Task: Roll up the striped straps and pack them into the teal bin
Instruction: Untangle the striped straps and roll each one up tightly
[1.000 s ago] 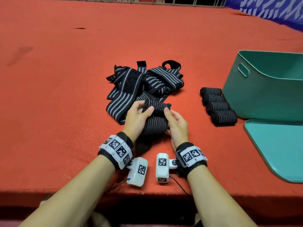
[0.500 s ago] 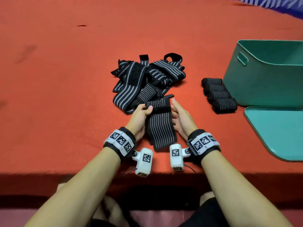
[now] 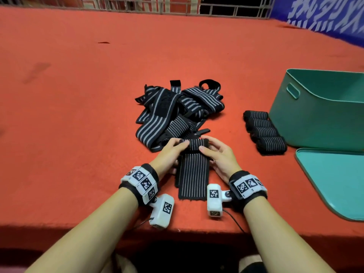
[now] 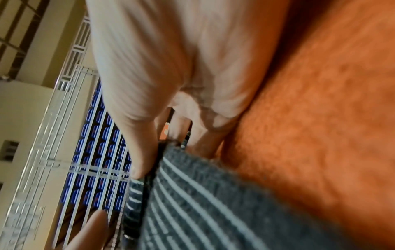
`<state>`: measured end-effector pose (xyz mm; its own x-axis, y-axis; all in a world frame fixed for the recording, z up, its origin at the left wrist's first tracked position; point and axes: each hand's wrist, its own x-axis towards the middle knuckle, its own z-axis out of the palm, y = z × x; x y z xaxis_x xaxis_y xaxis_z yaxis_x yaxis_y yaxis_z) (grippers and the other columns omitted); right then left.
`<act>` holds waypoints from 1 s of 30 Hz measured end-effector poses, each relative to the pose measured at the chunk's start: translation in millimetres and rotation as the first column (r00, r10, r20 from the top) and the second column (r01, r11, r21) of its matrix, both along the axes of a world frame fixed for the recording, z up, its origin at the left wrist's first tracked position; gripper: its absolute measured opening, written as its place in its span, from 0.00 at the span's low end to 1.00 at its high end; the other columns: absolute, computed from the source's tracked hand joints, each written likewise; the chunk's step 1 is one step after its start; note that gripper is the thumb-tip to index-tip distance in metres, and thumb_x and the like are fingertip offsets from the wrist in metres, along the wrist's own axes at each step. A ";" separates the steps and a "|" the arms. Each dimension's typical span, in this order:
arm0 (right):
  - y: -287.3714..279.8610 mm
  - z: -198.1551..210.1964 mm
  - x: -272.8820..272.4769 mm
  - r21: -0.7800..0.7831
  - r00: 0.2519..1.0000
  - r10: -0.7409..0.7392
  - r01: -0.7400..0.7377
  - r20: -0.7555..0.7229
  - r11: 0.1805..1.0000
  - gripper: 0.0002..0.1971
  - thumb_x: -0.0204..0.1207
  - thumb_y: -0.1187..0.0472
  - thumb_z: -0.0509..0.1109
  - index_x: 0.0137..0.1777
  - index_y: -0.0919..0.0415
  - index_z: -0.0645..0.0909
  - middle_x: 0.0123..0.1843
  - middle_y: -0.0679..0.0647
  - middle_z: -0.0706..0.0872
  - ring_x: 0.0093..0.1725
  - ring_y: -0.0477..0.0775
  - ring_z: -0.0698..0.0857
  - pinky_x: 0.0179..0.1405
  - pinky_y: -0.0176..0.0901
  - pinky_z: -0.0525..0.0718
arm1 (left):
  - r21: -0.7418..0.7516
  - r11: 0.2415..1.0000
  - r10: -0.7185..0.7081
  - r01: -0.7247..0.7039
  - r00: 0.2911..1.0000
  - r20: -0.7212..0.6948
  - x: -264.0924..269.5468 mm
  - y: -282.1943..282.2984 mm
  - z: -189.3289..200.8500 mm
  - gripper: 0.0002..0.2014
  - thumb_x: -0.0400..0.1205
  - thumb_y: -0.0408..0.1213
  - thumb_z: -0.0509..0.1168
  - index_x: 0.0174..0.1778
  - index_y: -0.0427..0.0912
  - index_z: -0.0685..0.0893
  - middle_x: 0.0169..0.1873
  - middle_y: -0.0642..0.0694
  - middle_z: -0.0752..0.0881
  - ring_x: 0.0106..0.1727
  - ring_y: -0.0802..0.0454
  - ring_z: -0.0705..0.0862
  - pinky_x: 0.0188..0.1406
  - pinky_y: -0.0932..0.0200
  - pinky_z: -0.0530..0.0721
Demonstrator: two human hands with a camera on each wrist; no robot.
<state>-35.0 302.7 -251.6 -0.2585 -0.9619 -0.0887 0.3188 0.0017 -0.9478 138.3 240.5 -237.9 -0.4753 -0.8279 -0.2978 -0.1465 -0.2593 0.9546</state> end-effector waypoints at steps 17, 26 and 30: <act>-11.0 -15.8 2.0 -0.008 0.989 -0.146 0.146 0.002 0.989 0.07 0.84 0.65 0.71 0.60 0.64 0.82 0.47 0.57 0.92 0.47 0.52 0.90 0.47 0.46 0.88 | -0.041 0.993 0.104 -0.110 0.985 -0.134 -6.9 -8.9 -6.9 0.11 0.92 0.44 0.60 0.67 0.48 0.80 0.43 0.48 0.87 0.30 0.58 0.86 0.25 0.61 0.83; -14.8 -18.0 7.0 -0.011 0.966 -0.197 0.198 -0.169 0.980 0.14 0.83 0.67 0.72 0.68 0.65 0.86 0.58 0.59 0.93 0.58 0.54 0.92 0.66 0.55 0.88 | -0.033 0.994 0.099 -0.106 0.978 -0.182 -3.9 -3.3 -3.2 0.13 0.91 0.45 0.60 0.70 0.54 0.83 0.49 0.48 0.90 0.35 0.58 0.89 0.29 0.61 0.85; -12.9 -15.9 9.6 0.010 0.966 -0.134 0.140 -0.222 0.990 0.11 0.84 0.55 0.73 0.60 0.56 0.93 0.57 0.55 0.94 0.63 0.59 0.91 0.70 0.67 0.84 | -0.021 0.994 0.101 -0.107 0.976 -0.192 -2.9 -2.1 -0.9 0.13 0.91 0.45 0.61 0.70 0.65 0.79 0.51 0.51 0.91 0.38 0.58 0.91 0.32 0.59 0.86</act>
<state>-25.5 289.8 -267.5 -0.4035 -0.9142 -0.0386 0.1010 -0.0026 -0.9949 135.4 238.4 -238.8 -0.4314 -0.8834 -0.1833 0.0648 -0.2330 0.9703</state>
